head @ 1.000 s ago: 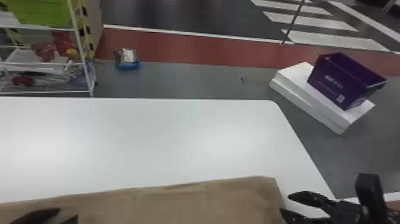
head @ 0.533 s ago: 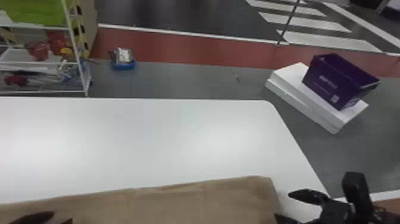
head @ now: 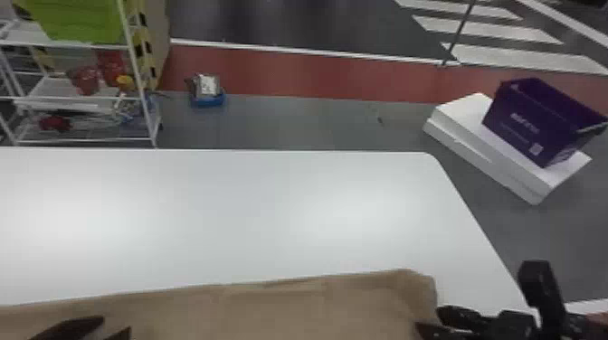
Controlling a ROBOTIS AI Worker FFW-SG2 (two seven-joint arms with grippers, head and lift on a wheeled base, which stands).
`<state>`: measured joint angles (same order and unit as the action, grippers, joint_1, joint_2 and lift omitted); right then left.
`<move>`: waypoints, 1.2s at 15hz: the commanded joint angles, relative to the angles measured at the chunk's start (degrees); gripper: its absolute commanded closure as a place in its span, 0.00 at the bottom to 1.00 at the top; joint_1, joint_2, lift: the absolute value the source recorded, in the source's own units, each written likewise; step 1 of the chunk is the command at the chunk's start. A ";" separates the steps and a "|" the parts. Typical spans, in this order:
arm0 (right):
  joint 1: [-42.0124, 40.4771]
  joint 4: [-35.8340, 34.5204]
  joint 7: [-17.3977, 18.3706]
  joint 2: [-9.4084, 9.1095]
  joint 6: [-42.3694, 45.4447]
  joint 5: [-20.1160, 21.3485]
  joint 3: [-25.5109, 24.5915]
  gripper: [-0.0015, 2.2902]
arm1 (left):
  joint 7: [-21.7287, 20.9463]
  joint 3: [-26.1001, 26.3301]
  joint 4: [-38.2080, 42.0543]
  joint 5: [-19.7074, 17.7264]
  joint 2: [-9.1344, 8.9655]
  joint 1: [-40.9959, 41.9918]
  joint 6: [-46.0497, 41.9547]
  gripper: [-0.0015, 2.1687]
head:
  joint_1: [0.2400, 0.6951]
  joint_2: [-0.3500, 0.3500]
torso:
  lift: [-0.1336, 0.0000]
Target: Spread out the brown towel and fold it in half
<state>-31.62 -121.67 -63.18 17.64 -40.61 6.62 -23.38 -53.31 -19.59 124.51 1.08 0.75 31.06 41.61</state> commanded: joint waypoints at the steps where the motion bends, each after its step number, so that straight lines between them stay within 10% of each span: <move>1: 0.15 -1.46 -0.45 0.03 -1.54 -0.82 -1.32 0.84 | -0.04 -0.27 0.03 0.07 0.04 0.14 0.01 0.21 | 1.00 0.26 | 0.07; 3: -0.02 -2.78 -0.45 -0.06 -3.12 -1.35 -2.90 0.67 | -0.04 -0.27 0.21 0.24 0.04 0.14 0.01 0.21 | 1.00 0.26 | 0.07; 5: -0.64 -3.66 -0.28 -0.06 -2.95 -1.53 -4.57 0.09 | -0.13 -0.27 0.56 0.24 0.04 0.23 0.18 0.21 | 1.00 0.25 | 0.07; 14: -0.55 -4.63 -0.28 0.20 -6.29 -0.30 -3.69 0.07 | -0.39 -0.71 0.65 0.42 0.04 0.40 0.18 0.21 | 1.00 0.20 | 0.07; 18: -0.38 -4.63 -0.89 0.20 -7.69 -0.56 -3.16 0.49 | -0.39 -0.80 0.65 0.42 0.04 0.40 0.36 0.21 | 1.00 0.22 | 0.07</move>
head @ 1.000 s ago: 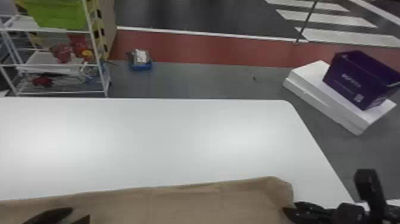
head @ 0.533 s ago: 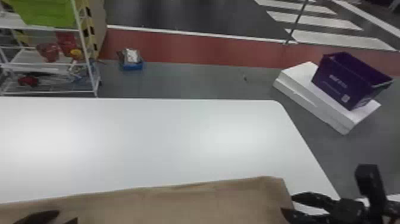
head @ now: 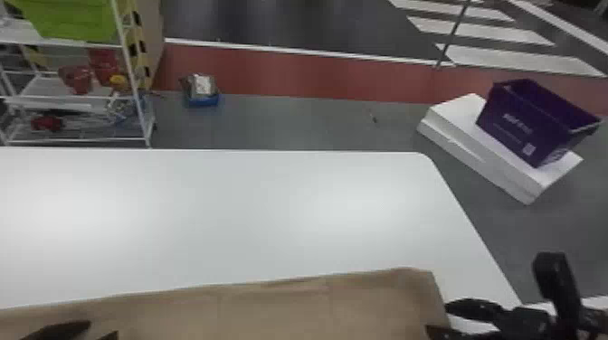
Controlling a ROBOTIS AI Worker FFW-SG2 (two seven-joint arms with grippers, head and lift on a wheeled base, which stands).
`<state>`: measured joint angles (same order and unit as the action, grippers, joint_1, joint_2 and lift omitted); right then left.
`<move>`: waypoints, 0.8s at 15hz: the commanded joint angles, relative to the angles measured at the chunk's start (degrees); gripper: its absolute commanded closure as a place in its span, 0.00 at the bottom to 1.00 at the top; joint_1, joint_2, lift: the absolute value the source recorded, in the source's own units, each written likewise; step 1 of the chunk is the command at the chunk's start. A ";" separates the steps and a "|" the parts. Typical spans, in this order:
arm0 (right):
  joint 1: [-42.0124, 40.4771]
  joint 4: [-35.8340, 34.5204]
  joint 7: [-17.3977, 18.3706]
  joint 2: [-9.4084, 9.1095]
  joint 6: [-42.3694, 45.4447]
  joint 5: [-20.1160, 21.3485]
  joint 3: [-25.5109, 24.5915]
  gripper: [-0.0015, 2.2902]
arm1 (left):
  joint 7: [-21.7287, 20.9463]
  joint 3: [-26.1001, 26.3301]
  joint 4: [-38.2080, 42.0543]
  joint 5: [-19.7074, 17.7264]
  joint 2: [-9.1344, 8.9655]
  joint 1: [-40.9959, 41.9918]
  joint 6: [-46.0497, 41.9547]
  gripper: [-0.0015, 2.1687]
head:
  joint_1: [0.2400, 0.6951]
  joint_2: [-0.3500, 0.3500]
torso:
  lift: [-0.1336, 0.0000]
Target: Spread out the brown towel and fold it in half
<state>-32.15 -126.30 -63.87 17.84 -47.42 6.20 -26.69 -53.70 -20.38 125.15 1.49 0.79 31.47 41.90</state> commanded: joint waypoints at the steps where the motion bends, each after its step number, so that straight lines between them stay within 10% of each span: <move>1: 0.33 0.00 -0.64 0.09 -1.94 -0.23 0.23 0.67 | 0.00 -0.01 -0.09 0.00 0.00 -0.09 -0.10 0.21 | 1.00 0.23 | 0.07; 3: 0.95 0.00 -2.05 0.44 -3.52 -0.93 0.15 0.88 | -0.26 -0.01 -0.17 0.00 0.09 -0.09 -0.10 0.21 | 1.00 0.23 | 0.07; 12: 2.62 -3.52 -4.16 0.09 -13.01 -13.85 -11.10 0.88 | -0.79 0.16 -0.97 1.14 0.09 -0.44 -0.10 0.28 | 1.00 0.22 | 0.07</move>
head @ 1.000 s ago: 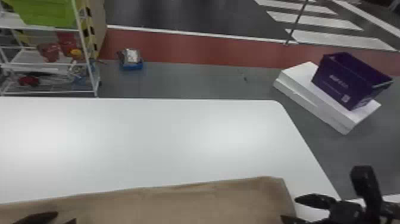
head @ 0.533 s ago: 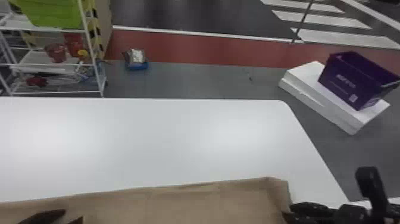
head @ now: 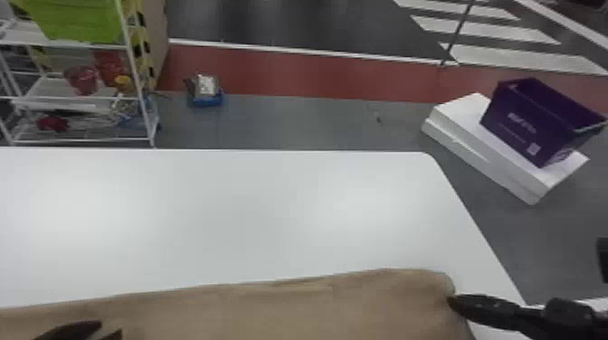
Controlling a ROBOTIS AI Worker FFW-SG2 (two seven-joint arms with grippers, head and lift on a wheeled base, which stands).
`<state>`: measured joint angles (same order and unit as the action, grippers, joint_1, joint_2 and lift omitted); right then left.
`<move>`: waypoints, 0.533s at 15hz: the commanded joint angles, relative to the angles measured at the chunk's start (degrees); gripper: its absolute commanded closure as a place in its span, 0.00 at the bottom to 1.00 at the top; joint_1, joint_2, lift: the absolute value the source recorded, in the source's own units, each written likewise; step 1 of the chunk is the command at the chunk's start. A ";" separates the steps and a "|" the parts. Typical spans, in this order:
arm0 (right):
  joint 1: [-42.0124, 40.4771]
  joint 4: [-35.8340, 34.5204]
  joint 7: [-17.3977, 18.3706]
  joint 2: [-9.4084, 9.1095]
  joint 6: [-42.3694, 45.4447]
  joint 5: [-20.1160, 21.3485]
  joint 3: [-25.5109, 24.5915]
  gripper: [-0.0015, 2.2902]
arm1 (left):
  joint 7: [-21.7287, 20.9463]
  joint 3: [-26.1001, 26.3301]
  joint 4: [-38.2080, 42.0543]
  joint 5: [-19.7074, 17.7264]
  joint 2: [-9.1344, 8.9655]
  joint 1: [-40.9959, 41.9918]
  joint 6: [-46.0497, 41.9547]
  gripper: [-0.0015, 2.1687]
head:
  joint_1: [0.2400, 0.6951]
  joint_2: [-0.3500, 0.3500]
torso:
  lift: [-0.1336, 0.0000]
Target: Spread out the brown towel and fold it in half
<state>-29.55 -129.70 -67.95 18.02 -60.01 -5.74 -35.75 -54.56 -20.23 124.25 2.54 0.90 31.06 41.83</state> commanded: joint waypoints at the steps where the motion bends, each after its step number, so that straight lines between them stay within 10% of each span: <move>1: 0.02 -0.11 -0.25 -0.18 -0.42 -3.49 -3.80 0.88 | 0.07 0.01 -0.06 0.09 -0.02 -0.12 0.14 0.28 | 1.00 0.21 | 0.07; 3: 0.02 -0.11 -0.51 -0.44 -0.42 -7.62 -7.49 0.88 | 0.07 0.19 0.02 0.09 0.06 -0.30 -0.03 0.28 | 1.00 0.18 | 0.07; 8: 2.39 7.53 1.51 -0.36 7.14 -3.14 -3.01 0.88 | -0.02 0.81 0.02 0.09 -0.02 -0.47 -0.03 0.28 | 1.00 0.11 | 0.07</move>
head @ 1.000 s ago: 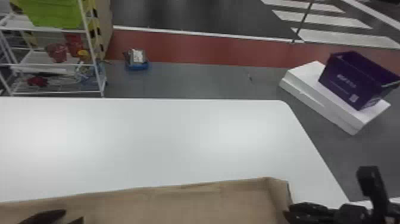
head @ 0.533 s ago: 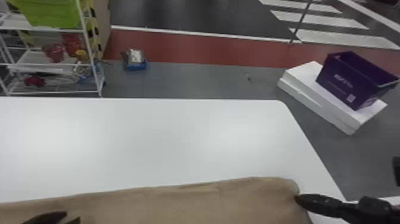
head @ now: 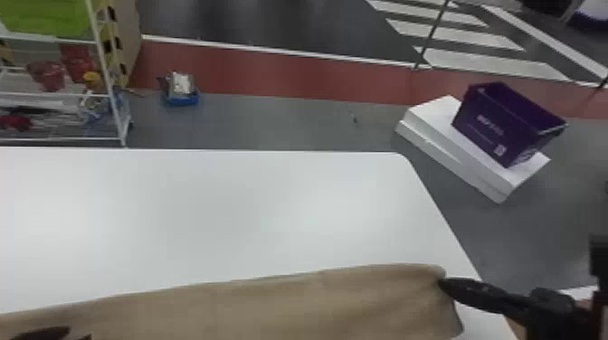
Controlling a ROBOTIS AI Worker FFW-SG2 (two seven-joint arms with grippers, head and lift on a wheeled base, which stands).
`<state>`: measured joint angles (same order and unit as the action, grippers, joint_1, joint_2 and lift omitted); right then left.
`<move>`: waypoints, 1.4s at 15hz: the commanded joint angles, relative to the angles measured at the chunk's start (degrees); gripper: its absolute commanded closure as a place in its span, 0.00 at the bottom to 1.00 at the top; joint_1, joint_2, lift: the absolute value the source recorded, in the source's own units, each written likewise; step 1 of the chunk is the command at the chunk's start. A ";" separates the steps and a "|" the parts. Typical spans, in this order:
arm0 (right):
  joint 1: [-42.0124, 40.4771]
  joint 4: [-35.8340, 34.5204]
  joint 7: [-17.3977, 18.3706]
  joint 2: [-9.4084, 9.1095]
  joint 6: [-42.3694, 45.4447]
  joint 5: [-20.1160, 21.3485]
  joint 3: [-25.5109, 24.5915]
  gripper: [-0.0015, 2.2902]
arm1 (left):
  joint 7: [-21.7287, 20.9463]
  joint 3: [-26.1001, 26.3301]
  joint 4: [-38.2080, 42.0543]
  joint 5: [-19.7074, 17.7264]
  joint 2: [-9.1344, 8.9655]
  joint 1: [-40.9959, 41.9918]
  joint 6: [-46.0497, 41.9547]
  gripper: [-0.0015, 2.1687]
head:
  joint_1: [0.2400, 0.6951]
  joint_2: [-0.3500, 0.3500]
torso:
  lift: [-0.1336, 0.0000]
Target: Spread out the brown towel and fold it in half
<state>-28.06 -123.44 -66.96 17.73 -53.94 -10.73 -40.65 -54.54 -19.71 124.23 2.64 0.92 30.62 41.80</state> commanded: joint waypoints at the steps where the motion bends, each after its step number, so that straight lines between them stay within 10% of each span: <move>1: 1.69 1.89 1.30 -0.06 1.07 3.44 3.03 0.88 | 0.04 0.55 0.22 0.00 -0.04 -0.12 0.00 0.28 | 1.00 0.11 | 0.07; 9: 2.75 6.02 6.31 0.46 4.93 14.60 11.82 0.73 | -0.22 -0.15 0.83 -0.70 -0.04 0.58 -0.18 0.28 | 1.00 0.08 | 0.07; 12: 0.81 3.47 6.31 0.20 5.81 13.99 10.59 0.00 | -0.22 -1.21 1.98 -2.37 -0.04 1.11 -0.18 0.23 | 1.00 0.12 | 0.07; 21: -2.62 -2.24 12.90 -3.93 16.89 8.54 -0.66 0.02 | 0.04 -9.47 4.26 -9.05 -0.21 0.67 -0.71 0.11 | 1.00 0.07 | 0.07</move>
<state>-30.07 -125.58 -54.29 15.04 -41.67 -0.90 -40.00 -54.58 -27.27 128.44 -5.12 0.72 31.47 41.50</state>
